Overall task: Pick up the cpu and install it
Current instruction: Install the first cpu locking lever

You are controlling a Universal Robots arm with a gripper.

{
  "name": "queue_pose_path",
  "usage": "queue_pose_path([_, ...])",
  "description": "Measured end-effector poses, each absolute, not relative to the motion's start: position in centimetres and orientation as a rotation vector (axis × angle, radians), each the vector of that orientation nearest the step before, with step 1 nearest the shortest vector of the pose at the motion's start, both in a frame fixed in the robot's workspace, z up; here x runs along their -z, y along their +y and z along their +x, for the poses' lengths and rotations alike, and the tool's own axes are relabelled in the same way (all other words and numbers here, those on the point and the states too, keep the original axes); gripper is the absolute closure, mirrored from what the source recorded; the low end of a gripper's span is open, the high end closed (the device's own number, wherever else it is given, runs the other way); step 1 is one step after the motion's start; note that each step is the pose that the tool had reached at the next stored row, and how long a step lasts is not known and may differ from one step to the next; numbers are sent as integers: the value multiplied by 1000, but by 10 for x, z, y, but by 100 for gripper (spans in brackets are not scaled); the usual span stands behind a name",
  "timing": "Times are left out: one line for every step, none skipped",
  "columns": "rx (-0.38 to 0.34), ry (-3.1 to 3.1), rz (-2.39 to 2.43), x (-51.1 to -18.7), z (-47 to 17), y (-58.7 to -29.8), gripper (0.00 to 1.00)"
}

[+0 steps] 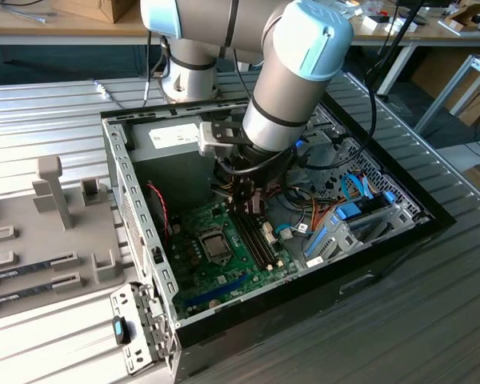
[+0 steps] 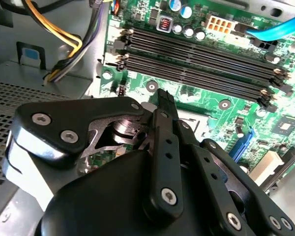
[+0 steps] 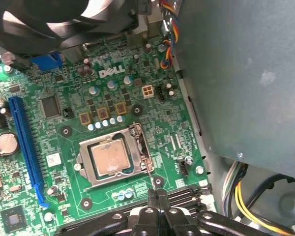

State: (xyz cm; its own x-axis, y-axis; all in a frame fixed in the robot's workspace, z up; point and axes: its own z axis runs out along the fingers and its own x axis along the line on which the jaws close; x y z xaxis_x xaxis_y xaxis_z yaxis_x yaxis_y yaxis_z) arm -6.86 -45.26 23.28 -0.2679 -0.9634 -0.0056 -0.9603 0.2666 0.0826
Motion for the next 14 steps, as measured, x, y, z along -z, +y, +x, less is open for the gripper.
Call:
queue_pose_path([107,-2464,1872,-233,-69,-452,89])
queue_pose_path([107,-2465,1871,-233,-69,-451,89])
queue_pose_path([108,-2468,1867,-233,-70,-451,89])
queue_pose_path([109,-2473,1862,-233,-71,-451,89])
queue_pose_path([111,-2474,1862,-233,-71,-451,89])
queue_pose_path([112,-2474,1863,-234,-71,-451,89])
queue_pose_path([113,-2474,1863,-234,-71,-452,89])
queue_pose_path([115,-2475,1864,-234,-71,-454,89])
queue_pose_path([117,-2476,1864,-234,-71,-457,89])
queue_pose_path([119,-2476,1865,-234,-71,-460,89])
queue_pose_path([124,-2478,1866,-234,-71,-462,89])
queue_pose_path([128,-2479,1867,-234,-70,-463,89])
queue_pose_path([129,-2479,1867,-235,-70,-463,89])
queue_pose_path([133,-2480,1868,-239,-69,-463,89])
